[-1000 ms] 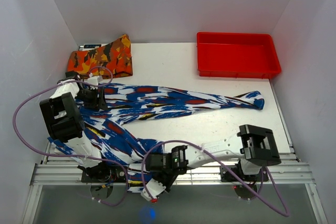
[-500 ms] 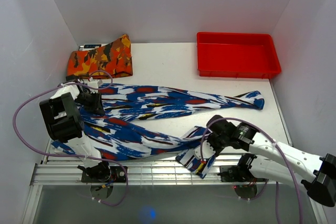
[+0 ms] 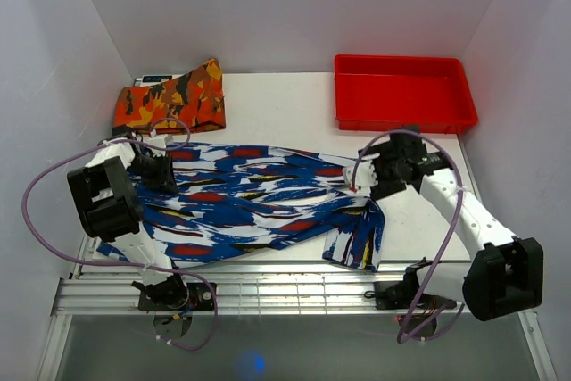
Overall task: Fold and stack the trousers
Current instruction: Flatten the trousers out
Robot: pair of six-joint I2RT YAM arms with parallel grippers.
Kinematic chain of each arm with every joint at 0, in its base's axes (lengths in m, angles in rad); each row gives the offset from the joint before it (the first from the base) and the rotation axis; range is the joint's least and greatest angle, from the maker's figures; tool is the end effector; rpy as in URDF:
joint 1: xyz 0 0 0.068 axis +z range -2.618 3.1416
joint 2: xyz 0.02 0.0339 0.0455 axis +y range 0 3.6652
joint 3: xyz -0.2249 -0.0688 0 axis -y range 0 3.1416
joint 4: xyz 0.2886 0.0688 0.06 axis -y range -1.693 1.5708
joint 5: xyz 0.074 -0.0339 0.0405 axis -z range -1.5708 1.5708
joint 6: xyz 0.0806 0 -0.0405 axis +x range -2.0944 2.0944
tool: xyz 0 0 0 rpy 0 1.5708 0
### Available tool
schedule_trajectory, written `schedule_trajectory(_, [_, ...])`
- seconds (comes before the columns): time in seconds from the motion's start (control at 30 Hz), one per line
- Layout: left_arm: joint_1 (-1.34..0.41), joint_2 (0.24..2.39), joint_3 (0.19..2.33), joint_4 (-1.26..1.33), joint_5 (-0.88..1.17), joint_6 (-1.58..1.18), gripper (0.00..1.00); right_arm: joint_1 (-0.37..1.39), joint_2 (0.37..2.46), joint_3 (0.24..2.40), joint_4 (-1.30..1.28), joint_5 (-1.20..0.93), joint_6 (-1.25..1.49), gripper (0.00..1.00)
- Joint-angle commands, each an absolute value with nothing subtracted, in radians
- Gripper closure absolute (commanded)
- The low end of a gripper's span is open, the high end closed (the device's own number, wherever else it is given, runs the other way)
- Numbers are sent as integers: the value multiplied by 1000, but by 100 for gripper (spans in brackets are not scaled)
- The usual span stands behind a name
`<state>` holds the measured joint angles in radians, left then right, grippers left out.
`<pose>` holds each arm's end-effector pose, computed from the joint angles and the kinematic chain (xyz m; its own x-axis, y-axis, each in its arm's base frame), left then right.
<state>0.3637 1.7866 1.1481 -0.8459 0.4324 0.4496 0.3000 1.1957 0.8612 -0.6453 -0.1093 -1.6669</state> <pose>0.3376 0.0924 0.0627 -0.9643 0.0552 -0.2592 0.1442 0.9299 -0.3385 0.2991 0.1017 0.1567 0.4263 -0.9038 -0.0367 -0.7559 -0.3337 -0.5633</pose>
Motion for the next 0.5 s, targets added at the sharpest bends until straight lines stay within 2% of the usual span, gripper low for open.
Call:
schedule_trajectory(0.0, [367,1738,1190,-844,434,442,54,230,1215,1027,-625,-192,-1574,10])
schedule_trajectory(0.1, [367,1695,1195,-844,452,443,49,139,1276,1183,-797,-257,-1424,8])
schedule_trajectory(0.2, [367,1677,1204,-850,483,436,46,43,1367,1271,-1091,-374,-1251,0])
schedule_trajectory(0.23, [367,1675,1206,-854,501,436,45,28,1402,1264,-1197,-426,-1212,4])
schedule_trajectory(0.3, [367,1674,1207,-854,514,426,45,-21,1419,1221,-1236,-478,-1080,6])
schedule_trajectory(0.47, [367,1678,1209,-861,528,425,44,-32,1442,1043,-1111,-515,-818,7])
